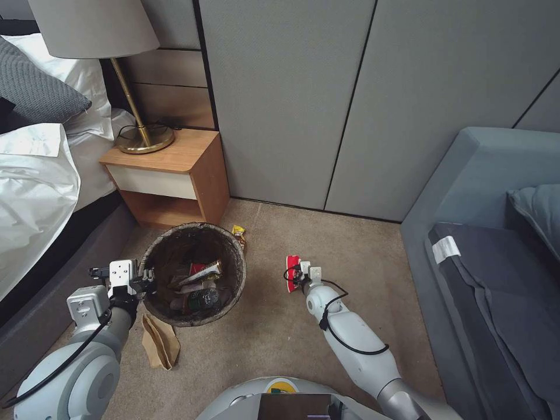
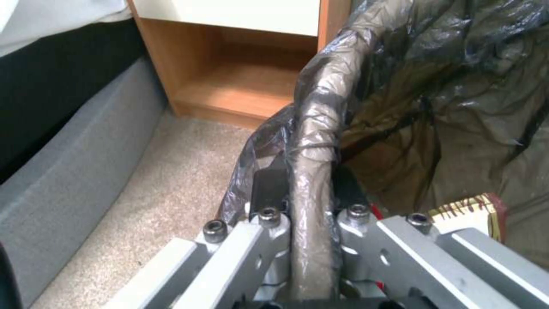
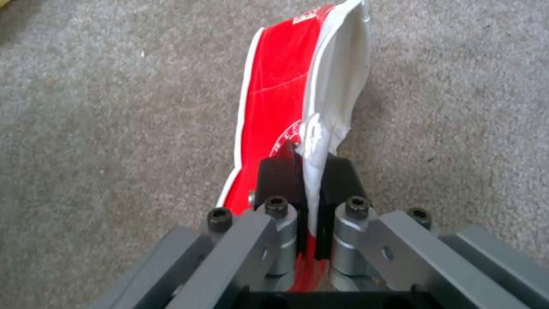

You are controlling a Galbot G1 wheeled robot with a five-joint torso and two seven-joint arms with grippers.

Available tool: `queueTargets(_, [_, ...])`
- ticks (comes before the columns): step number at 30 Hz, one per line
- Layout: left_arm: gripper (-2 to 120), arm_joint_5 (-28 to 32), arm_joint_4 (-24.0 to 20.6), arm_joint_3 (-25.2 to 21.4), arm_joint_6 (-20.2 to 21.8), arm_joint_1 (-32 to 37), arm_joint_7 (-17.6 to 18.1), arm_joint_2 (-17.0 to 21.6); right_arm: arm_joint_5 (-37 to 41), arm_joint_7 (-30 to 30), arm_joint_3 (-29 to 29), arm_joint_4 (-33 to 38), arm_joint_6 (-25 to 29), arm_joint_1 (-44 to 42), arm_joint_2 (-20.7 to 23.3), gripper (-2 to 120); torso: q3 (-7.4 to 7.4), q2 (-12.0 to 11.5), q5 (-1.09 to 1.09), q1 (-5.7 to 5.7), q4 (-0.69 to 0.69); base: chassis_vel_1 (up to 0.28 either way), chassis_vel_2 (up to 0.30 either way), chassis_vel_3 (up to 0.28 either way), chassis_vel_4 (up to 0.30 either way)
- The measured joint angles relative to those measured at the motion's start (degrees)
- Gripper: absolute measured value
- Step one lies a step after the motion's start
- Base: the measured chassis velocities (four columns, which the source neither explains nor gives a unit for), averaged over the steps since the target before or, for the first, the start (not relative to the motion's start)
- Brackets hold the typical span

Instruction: Pick up the trash bin, then pick up the garbage from the floor and place it into the trash bin.

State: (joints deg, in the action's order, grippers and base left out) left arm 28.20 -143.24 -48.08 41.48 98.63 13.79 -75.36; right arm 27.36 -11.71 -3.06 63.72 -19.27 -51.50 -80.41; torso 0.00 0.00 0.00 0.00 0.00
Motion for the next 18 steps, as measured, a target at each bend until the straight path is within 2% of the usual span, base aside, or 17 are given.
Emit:
queueTargets(5, [3,-0.01,0.00,0.02,0.01,0.00,0.00,0.09,-1.13,0.04,-0.53,0.47,0.78,-0.09,0.12,0,0.01,0.00,0.02,0.00,0.01,0.000,0.000,0.000,0.000])
queueTargets(8, [3,-0.02,0.00,0.01,0.02,0.00,0.01,0.10,-1.77,-0.04,-1.14,3.78,0.94,-0.80,0.91,0,0.01,0.00,0.01,0.00,0.00,0.000,0.000,0.000,0.000])
queueTargets(10, [3,-0.02,0.00,-0.04,0.02,0.00,0.01,0.12,-2.02,-0.07,-1.65,8.91,0.82,-1.80,2.21,0,0.01,0.00,0.01,0.00,0.01,0.000,0.000,0.000,0.000])
queueTargets(11, [3,-0.02,0.00,-0.04,0.02,0.00,0.01,0.12,-2.02,-0.07,-1.65,8.91,0.82,-1.80,2.21,0,0.01,0.00,0.01,0.00,0.01,0.000,0.000,0.000,0.000])
queueTargets(15, [3,-0.01,0.00,-0.07,0.07,-0.10,0.08,0.19,-1.10,-0.04,-3.00,22.01,-0.70,-4.35,6.70,0,0.01,0.00,0.01,0.00,0.00,0.000,0.000,0.000,0.000])
queueTargets(16, [3,-0.01,0.00,-0.07,0.07,-0.10,0.08,0.19,-1.10,-0.04,-3.00,22.01,-0.70,-4.35,6.70,0,0.01,0.00,0.01,0.00,0.00,0.000,0.000,0.000,0.000])
queueTargets(18, [3,-0.01,0.00,-0.05,0.08,-0.13,0.12,0.19,0.11,-0.04,-3.82,28.43,-1.74,-5.33,9.16,0,0.00,0.00,0.00,0.00,-0.01,0.000,0.000,0.000,0.000])
